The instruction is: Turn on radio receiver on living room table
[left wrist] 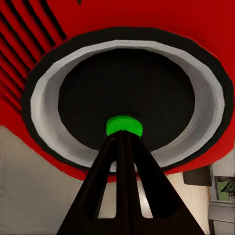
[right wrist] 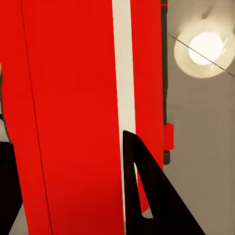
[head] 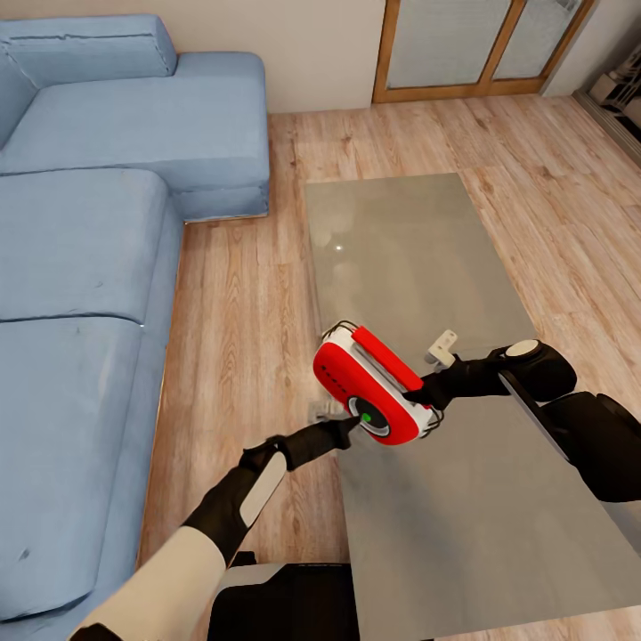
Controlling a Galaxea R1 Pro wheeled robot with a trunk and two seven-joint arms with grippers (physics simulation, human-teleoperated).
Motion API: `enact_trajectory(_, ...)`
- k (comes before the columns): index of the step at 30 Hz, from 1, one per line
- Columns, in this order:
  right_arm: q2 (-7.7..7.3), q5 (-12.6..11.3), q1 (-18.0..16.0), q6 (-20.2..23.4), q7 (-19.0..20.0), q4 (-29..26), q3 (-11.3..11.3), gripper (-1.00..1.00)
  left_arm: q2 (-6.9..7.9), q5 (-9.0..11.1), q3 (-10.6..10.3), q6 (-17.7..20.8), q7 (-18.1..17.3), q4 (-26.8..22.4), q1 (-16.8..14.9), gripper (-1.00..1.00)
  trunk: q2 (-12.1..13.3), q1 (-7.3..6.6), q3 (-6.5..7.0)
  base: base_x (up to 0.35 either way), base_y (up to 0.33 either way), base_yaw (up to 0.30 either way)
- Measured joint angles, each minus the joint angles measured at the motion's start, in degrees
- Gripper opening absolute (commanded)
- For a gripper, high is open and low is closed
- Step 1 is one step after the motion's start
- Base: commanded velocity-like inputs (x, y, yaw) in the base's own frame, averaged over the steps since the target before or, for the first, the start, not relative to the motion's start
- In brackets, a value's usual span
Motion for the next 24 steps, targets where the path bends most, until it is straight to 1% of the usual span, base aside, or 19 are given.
enact_trajectory(1,0.00,0.0,0.0,0.0,0.0,0.0,0.0,-1.00,0.00,0.0,0.0,-1.4,0.0,0.9,0.0,-1.00,0.0,0.00,0.00,0.000,0.000,0.000)
enact_trajectory(3,-0.06,0.0,0.0,0.0,0.0,0.0,0.0,-1.00,0.00,0.0,0.0,-2.2,0.0,1.4,0.0,-1.00,0.0,0.00,0.00,0.000,0.000,0.000)
enact_trajectory(9,-0.08,0.0,0.0,0.0,0.0,0.0,-0.1,-1.00,0.00,-0.1,-0.1,-2.6,0.0,1.0,0.0,-1.00,0.0,0.00,0.00,0.000,0.000,0.000)
enact_trajectory(13,-0.09,1.3,0.0,0.0,-0.6,0.2,-0.2,-1.00,0.00,0.2,-0.1,-2.2,0.0,-0.4,-0.5,-1.00,0.0,0.00,0.00,0.000,0.000,0.000)
enact_trajectory(14,-0.12,1.7,0.0,0.1,-1.8,0.3,-0.3,-1.00,0.00,0.3,-0.1,-1.7,0.0,-1.9,-0.7,-1.00,0.0,0.00,0.00,0.000,0.000,0.000)
enact_trajectory(15,-0.11,3.6,0.0,0.0,-3.4,0.3,-0.5,-1.00,0.00,0.5,-0.1,-0.3,-0.1,-3.8,-0.7,-1.00,0.0,0.00,0.00,0.000,0.000,0.000)
enact_trajectory(17,-0.13,9.3,0.0,-0.6,-6.4,0.5,-1.9,-1.00,0.00,0.5,-0.2,3.7,-0.2,-7.3,-0.8,-1.00,0.0,0.00,0.00,0.000,0.000,0.000)
enact_trajectory(18,-0.15,10.1,0.0,-0.6,-7.2,0.5,-2.6,-1.00,0.00,0.5,-0.3,5.3,-0.2,-8.5,-0.8,-1.00,0.0,0.00,0.00,0.000,0.000,0.000)
enact_trajectory(20,-0.24,7.8,0.0,0.1,-8.8,0.4,-3.7,-1.00,0.00,0.5,-0.3,7.7,-0.4,-10.5,-0.9,-1.00,0.0,0.00,0.00,0.000,0.000,0.000)
enact_trajectory(22,-0.30,9.3,0.0,0.0,-9.9,0.5,-4.0,-1.00,0.00,0.5,-0.3,8.1,-0.4,-10.8,-0.9,-1.00,0.0,0.00,0.00,0.000,0.000,0.000)
enact_trajectory(23,-0.35,9.4,0.0,0.0,-10.9,0.5,-4.1,-1.00,0.00,0.5,-0.3,8.3,-0.4,-10.9,-0.9,-1.00,0.0,0.00,0.00,0.000,0.000,0.000)
enact_trajectory(24,-0.38,8.8,0.0,0.1,-12.7,0.5,-4.4,-1.00,0.00,0.5,-0.3,8.4,-0.4,-10.9,-0.9,-1.00,0.0,0.00,0.00,0.000,0.000,0.000)
